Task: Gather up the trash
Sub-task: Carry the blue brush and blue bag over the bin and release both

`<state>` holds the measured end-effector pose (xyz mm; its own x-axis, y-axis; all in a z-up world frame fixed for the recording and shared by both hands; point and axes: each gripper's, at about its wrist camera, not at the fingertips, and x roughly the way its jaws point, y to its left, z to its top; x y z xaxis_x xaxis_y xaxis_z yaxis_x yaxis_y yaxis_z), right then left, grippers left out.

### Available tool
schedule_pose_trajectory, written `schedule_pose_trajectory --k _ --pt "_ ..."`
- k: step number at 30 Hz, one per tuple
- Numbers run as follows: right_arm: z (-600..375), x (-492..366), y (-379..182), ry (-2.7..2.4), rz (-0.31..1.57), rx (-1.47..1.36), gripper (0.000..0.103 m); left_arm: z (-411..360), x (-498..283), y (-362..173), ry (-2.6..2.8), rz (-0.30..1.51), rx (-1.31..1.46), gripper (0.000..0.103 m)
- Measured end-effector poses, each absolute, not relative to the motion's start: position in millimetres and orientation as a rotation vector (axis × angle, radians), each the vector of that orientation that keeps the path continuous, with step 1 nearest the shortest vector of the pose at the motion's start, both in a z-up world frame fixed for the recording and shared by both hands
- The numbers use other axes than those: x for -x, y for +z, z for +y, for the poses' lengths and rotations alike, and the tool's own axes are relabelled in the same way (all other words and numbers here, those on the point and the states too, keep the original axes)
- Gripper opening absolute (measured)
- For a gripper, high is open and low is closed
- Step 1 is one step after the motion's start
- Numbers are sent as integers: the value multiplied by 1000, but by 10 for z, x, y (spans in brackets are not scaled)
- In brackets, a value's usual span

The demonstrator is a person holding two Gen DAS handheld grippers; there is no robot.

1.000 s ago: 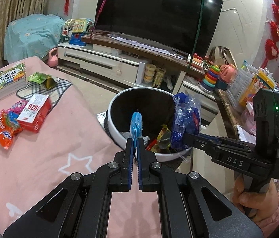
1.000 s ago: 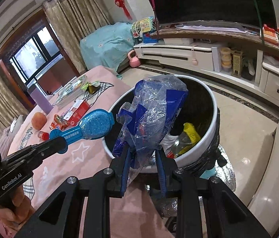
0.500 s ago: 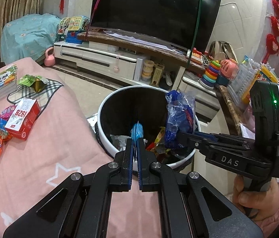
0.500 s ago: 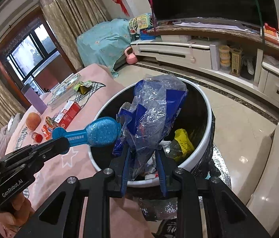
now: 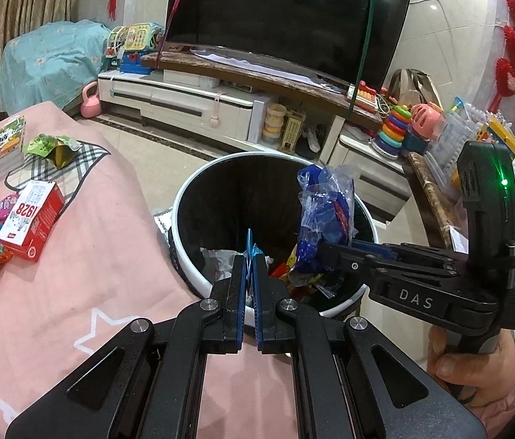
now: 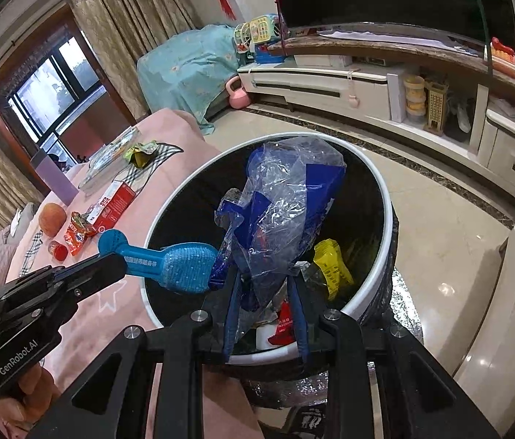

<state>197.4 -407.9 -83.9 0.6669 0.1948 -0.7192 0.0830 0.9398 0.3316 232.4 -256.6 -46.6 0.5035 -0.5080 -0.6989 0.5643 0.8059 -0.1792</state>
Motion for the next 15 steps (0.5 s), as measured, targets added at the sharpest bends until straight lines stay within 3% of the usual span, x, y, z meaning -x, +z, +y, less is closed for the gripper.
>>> schedule_pose_trajectory --k 3,6,8,10,13,15 --pt "-4090 -1983 -833 61 844 -354 29 -2542 -2363 -481 -643 835 -58 3" --pt "-4107 -1989 -829 66 844 -362 34 -2499 -2370 -475 -644 844 -41 10" --pt "-4105 -1985 -812 72 839 -366 43 -2468 -2367 -475 -635 842 -34 28" --pt "-4090 -1971 -790 76 830 -366 51 -2412 -2351 -460 -619 832 -24 38" --pt "-4076 -1943 -763 82 815 -369 64 -2316 -2337 -458 -601 832 -4 44" --pt "-4066 -1930 -760 81 812 -373 66 -2215 -2330 -469 -579 833 13 52"
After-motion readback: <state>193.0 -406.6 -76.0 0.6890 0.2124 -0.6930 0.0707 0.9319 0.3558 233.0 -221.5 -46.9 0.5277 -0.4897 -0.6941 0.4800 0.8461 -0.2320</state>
